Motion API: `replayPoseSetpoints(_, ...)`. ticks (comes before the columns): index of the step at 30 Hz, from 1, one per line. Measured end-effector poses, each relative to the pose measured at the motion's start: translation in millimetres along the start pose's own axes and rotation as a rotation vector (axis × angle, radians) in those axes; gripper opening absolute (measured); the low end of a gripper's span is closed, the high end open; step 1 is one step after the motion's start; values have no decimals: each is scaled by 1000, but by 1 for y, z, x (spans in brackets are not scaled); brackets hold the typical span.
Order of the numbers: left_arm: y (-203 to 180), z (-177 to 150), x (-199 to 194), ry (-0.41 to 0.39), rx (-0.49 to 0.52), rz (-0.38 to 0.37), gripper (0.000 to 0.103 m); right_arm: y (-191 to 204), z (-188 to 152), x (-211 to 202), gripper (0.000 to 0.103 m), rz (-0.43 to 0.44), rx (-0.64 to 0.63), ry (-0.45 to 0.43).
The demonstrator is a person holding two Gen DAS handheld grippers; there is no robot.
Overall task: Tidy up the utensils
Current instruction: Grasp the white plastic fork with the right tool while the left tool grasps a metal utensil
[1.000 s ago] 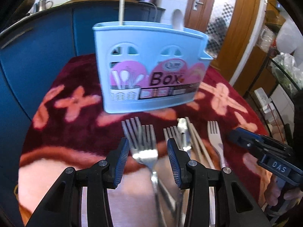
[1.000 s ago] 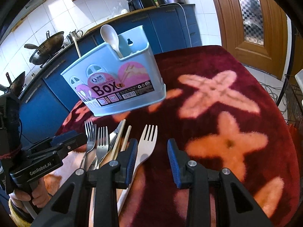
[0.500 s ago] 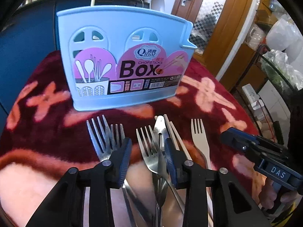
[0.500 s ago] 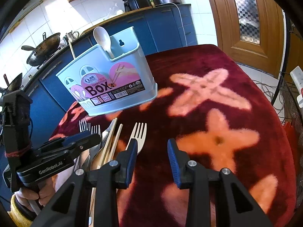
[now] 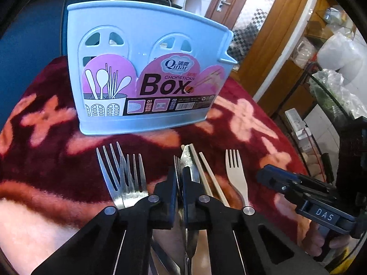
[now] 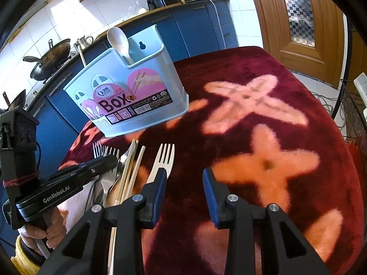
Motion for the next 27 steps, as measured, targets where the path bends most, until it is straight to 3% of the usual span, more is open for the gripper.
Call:
replayPoseSetpoints(7, 0, 2, -14, -44, -2, -3, 4, 4, 2, 3, 36, 15, -3, 14)
replayPoseSetpoints(12, 4, 6, -38, -107, 13, 46, 3, 10, 6, 11, 36, 36, -11, 37)
replayPoseSetpoints(21, 21, 11, -70, -184, -13, 65, 2, 18, 14, 36, 36, 63, -33, 83)
replayPoseSetpoints(23, 22, 12, -75, -196, -18, 66, 2, 18, 16, 38, 30, 74, -32, 85)
replayPoseSetpoints(25, 24, 12, -79, -208, -23, 67, 1, 18, 17, 39, 11, 77, -34, 86)
replayPoseSetpoints(27, 24, 12, -83, -218, -24, 71, 1, 18, 17, 37, 9, 100, -27, 85)
Point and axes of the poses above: each gripper's, at about its wrist camera, not at the fingertips, and x roughly the way its jaws point, y to its left, z to its top, the point moved 3 cm from there along x, roughly the way its jaws point, and after that the axes turned 7 degrees about x, right-handed, at the moved point
